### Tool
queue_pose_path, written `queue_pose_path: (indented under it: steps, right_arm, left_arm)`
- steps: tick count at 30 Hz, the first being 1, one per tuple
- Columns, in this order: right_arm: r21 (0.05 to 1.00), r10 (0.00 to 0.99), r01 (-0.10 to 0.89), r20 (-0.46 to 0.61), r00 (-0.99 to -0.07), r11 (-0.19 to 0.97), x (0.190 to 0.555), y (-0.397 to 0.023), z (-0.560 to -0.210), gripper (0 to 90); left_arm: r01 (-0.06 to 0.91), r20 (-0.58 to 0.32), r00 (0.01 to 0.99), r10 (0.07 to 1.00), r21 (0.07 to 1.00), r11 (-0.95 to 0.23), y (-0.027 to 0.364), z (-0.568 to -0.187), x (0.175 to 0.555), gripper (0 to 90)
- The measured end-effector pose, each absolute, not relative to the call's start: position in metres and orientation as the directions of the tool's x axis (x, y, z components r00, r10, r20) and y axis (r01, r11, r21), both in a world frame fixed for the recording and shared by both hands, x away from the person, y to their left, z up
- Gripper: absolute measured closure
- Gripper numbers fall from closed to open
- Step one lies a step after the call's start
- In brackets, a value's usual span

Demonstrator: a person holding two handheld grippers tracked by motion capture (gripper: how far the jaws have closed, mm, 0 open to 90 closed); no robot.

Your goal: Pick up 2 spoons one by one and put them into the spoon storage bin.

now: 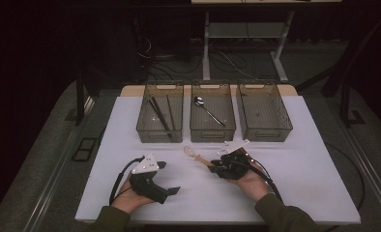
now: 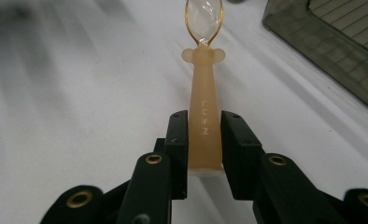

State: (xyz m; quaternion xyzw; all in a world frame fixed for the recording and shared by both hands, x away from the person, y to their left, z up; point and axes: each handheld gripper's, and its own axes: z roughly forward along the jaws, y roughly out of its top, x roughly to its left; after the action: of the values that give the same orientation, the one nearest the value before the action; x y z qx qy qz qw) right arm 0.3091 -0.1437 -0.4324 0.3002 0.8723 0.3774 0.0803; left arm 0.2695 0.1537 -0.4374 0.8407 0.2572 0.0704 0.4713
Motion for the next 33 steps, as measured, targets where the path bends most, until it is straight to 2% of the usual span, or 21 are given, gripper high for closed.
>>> queue_pose_path:
  steps: [33]
  right_arm:
    - [0.796, 0.636, 0.466, 0.136, -0.759, 0.386, 0.315, -0.195, -0.393, 73.0]
  left_arm:
    - [0.366, -0.123, 0.859, 0.496, 0.826, -0.429, 0.153, -0.438, 0.269, 0.0]
